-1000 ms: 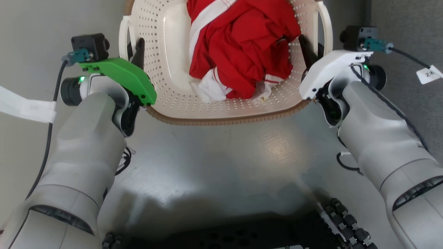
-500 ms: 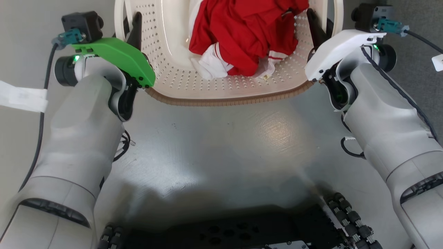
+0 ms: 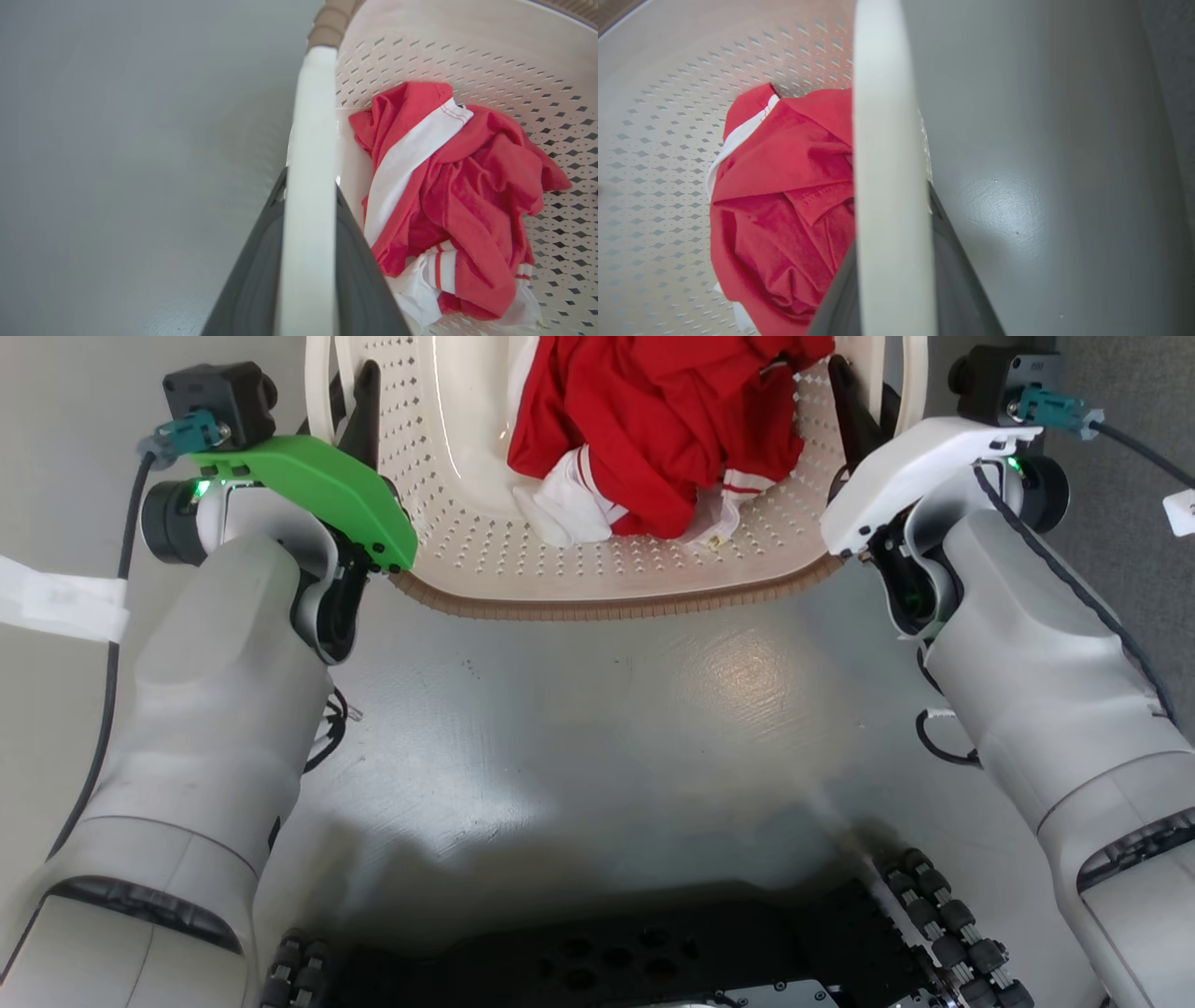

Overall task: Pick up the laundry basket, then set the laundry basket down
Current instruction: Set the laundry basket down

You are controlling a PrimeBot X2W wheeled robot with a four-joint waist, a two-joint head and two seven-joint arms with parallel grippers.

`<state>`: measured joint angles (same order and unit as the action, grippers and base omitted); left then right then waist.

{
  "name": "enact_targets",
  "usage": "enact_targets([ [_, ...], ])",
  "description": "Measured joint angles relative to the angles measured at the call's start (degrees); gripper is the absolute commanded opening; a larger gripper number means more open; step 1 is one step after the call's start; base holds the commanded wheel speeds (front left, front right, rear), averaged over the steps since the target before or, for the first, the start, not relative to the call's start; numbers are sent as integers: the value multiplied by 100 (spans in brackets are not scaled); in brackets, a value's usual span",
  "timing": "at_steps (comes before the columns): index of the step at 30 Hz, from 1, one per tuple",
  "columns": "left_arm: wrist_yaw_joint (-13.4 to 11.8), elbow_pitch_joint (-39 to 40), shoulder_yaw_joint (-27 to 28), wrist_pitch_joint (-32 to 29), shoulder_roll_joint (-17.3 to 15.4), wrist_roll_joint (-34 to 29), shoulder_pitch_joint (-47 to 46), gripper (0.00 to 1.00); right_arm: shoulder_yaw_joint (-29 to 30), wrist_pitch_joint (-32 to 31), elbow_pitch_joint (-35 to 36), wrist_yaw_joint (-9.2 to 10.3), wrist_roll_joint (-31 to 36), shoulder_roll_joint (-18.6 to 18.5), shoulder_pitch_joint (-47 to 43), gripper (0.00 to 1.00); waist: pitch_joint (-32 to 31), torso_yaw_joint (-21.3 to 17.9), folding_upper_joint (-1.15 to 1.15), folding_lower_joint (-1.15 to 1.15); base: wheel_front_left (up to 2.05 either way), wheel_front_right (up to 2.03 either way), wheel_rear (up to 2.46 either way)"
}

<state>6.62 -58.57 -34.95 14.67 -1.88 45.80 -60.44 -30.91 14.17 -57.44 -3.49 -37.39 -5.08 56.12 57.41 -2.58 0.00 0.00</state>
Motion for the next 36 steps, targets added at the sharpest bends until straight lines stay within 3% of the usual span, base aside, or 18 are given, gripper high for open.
enact_targets([
  [15, 1, -31, 121, 0, 40, -212, 120, 0, 170, 0, -46, 0, 170, 73, -124, 1, 15, -37, 0, 0, 0, 0, 0],
  [16, 1, -41, 123, 0, 45, -227, 120, 20, 179, 0, -73, 0, 172, 79, -128, 35, 15, -37, 0, 0, 0, 0, 0],
  [17, 1, -65, 132, 0, 45, -227, 122, 81, 190, 1, -120, -2, 172, 79, -131, 100, 15, -38, 0, 0, 0, 0, 0],
  [18, 14, -98, 137, 0, 32, -227, 129, 100, 203, 3, -151, -3, 172, 67, -136, 100, 14, -39, 0, 0, 0, 0, 0],
  [36, 26, -234, 234, 0, -26, -322, 219, 100, 360, 18, -191, -2, 308, 40, -141, 100, -121, -40, 0, 0, 0, 0, 0],
])
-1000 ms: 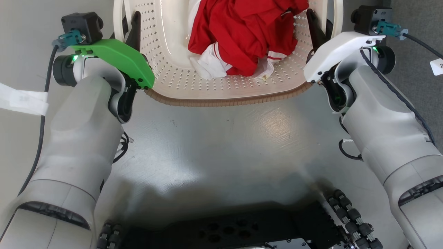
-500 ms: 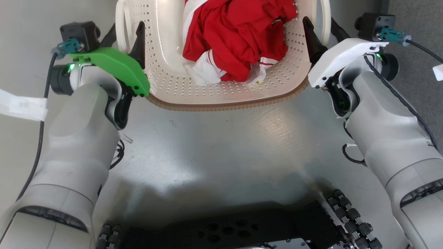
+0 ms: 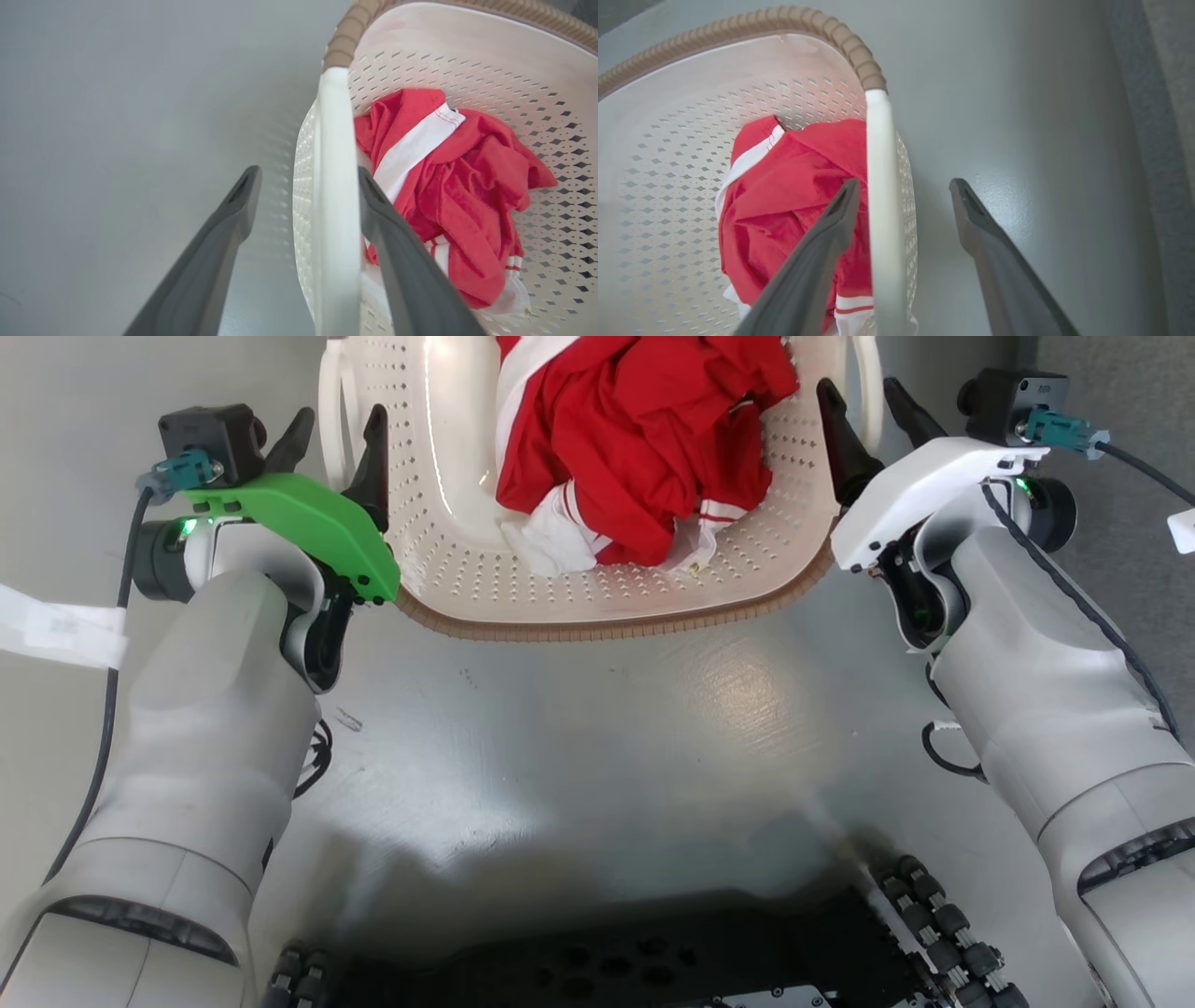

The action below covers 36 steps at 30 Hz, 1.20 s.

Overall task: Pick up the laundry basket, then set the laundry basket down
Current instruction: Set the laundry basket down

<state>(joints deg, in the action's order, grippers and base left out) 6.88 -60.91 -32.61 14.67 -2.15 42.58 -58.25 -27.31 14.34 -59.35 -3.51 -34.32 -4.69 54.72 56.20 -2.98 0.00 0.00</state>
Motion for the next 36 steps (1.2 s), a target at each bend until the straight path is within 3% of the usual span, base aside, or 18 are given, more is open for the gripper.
enact_targets([
  [17, 24, 268, 312, 0, -148, -162, 577, 100, 353, 1, 378, -109, 231, 2, -592, 100, -923, -72, 0, 0, 0, 0, 0],
  [36, 43, 1419, 725, 0, -341, -564, 1709, 100, 711, 0, 1099, -214, 592, 25, -1578, 100, -2434, -189, 0, 0, 0, 0, 0],
])
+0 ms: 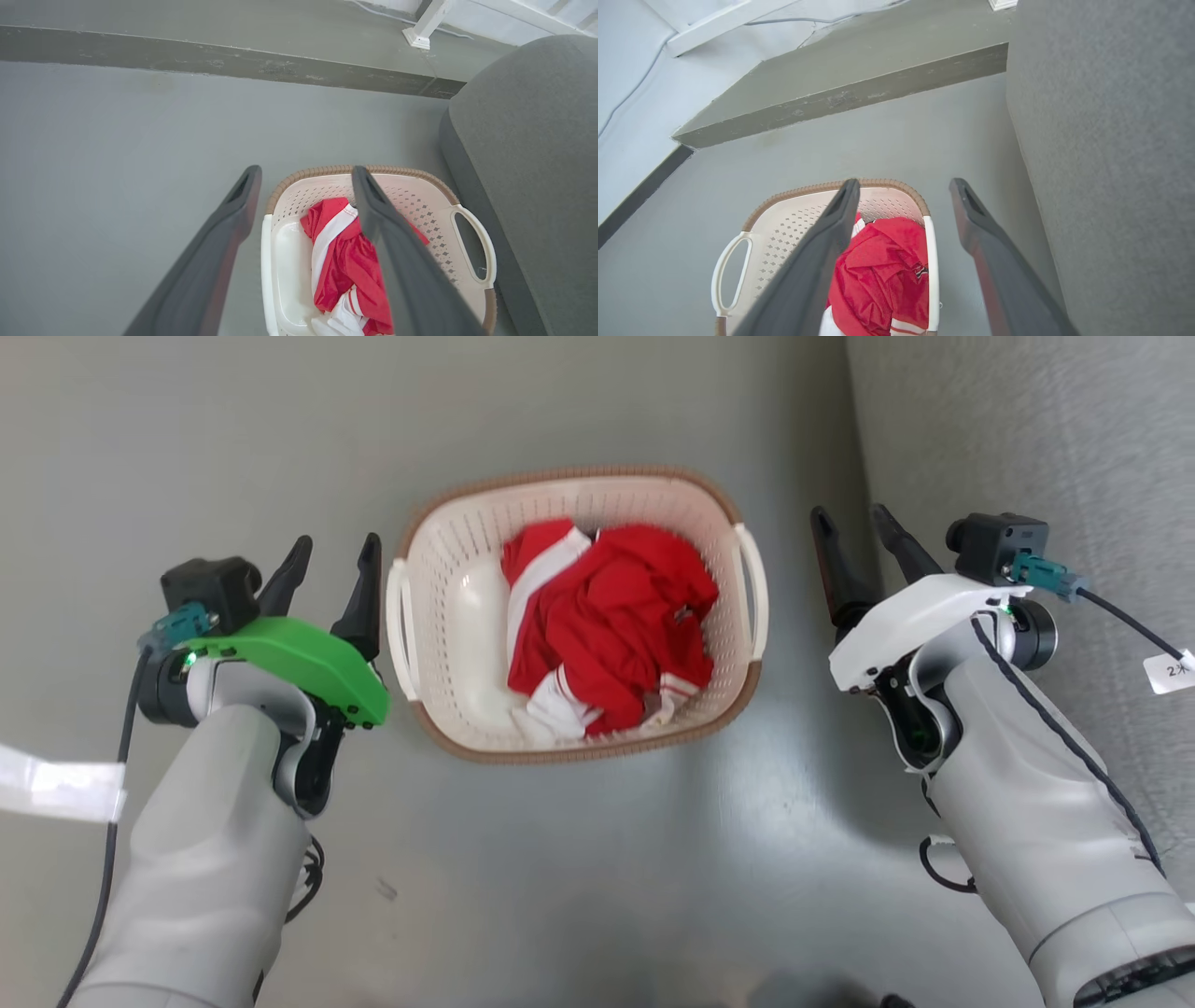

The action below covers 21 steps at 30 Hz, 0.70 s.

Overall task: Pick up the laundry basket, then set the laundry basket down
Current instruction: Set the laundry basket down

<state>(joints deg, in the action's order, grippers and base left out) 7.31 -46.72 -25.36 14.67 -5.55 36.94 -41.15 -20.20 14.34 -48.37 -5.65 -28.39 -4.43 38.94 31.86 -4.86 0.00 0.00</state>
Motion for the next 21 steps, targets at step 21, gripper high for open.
enact_targets([
  [21, 0, 1906, 938, 0, 66, -814, 1767, 100, 639, 1, 1496, -36, 539, 32, -1543, 100, -1736, 106, 0, 0, 0, 0, 0],
])
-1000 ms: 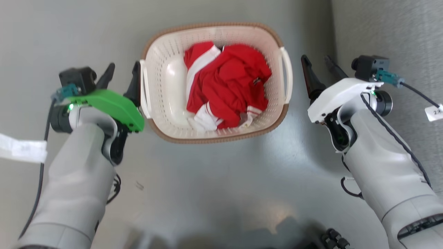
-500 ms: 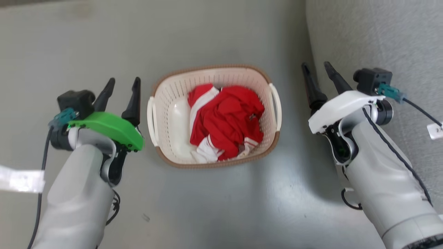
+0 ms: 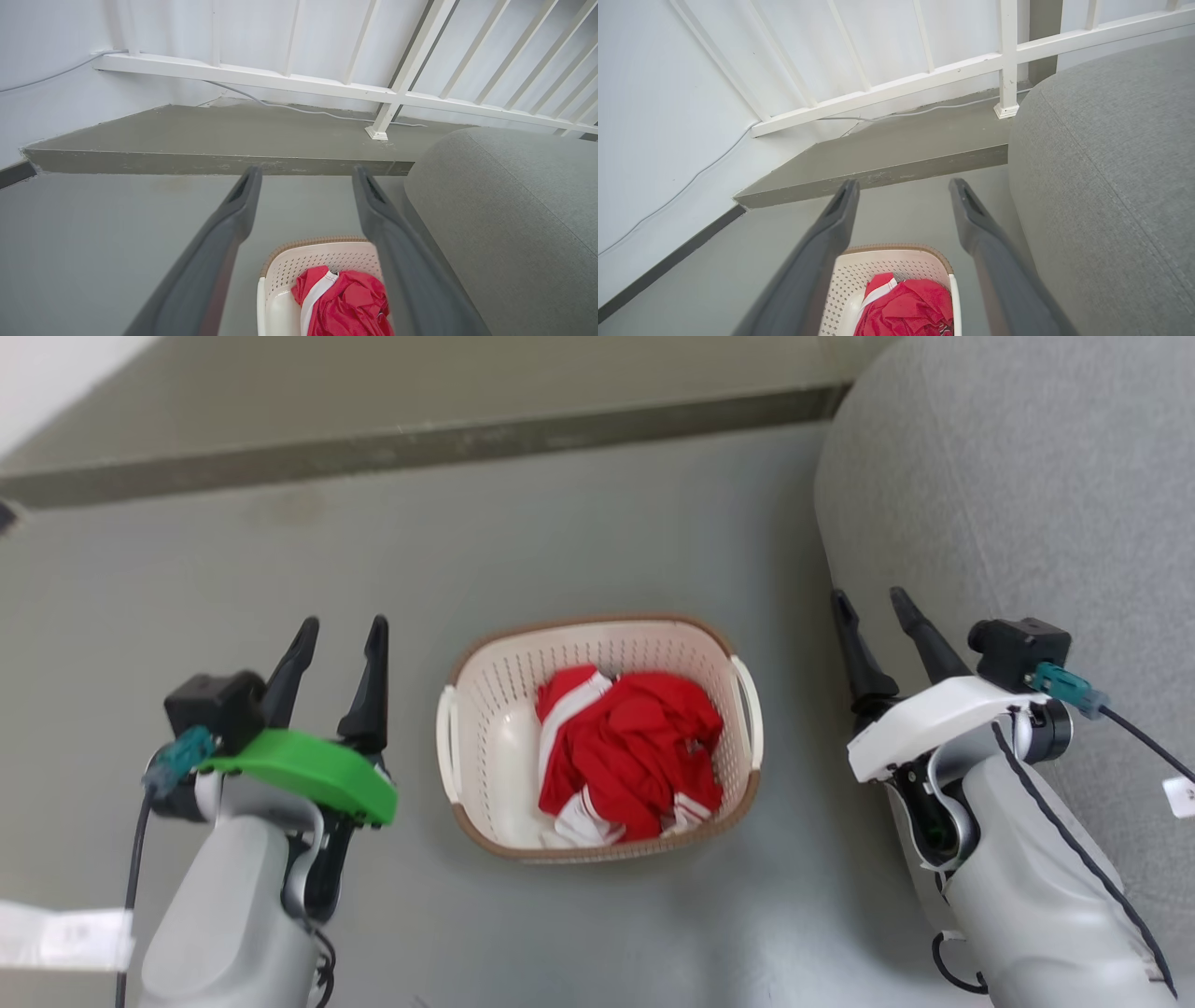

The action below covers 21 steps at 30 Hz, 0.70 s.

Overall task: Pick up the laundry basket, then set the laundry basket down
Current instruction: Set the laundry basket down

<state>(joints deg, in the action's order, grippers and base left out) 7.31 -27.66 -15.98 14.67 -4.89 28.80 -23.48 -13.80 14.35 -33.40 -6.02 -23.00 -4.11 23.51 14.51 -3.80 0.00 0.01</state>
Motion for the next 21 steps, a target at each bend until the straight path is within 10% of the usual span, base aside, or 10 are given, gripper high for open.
enact_targets([
  [21, -30, 1423, 824, 1, 186, -349, 1328, 100, 482, 0, 1446, 57, 417, 56, -1243, 100, -901, 183, 0, 0, 0, 0, 0],
])
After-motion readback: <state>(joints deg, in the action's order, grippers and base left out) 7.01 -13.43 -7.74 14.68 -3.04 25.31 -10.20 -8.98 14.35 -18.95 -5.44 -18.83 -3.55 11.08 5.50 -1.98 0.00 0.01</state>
